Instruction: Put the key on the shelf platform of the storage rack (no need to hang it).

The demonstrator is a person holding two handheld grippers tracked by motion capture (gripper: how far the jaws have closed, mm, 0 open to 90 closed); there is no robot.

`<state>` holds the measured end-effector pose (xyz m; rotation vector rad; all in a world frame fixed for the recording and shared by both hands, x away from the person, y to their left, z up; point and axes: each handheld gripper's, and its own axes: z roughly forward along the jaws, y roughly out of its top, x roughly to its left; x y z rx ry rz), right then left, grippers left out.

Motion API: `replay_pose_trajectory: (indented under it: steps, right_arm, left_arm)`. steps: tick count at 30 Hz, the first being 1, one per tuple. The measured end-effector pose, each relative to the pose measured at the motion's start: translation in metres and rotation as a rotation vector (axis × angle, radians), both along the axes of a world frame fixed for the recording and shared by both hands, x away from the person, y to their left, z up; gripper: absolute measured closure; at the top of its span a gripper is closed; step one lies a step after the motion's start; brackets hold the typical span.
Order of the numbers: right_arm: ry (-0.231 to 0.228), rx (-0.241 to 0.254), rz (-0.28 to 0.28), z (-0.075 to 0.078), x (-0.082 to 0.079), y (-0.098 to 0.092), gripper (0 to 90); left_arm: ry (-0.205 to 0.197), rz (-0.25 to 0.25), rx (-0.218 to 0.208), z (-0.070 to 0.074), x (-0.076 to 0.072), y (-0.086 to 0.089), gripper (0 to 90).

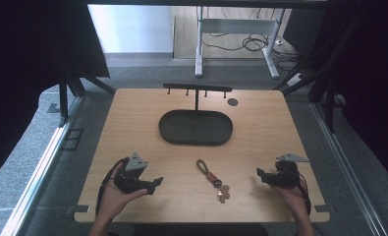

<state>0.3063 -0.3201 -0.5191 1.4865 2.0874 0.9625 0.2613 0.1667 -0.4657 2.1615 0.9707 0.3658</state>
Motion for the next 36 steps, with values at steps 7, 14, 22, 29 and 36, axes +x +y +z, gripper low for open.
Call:
replay_pose_trajectory:
  steps: [7,14,22,29,36]
  right_arm:
    - [0.012,-0.013,0.054,0.007,-0.011,-0.003,18.8]
    - [-0.001,-0.019,0.070,0.009,-0.010,0.000,21.0]
    - [-0.004,-0.029,0.101,0.006,-0.007,0.008,21.5]
    - [-0.067,-0.006,0.131,0.014,-0.008,0.010,28.5]
    - [-0.078,0.002,0.186,0.022,-0.013,0.016,29.3]
  left_arm:
    - [-0.030,0.013,-0.002,0.007,-0.007,0.006,21.7]
    - [-0.023,0.019,-0.012,0.004,-0.006,0.011,21.7]
    - [-0.014,0.011,-0.012,0.001,-0.006,0.009,21.8]
    - [-0.016,0.010,-0.021,0.000,-0.004,0.008,21.4]
    - [-0.024,0.022,-0.022,0.003,-0.007,0.007,21.4]
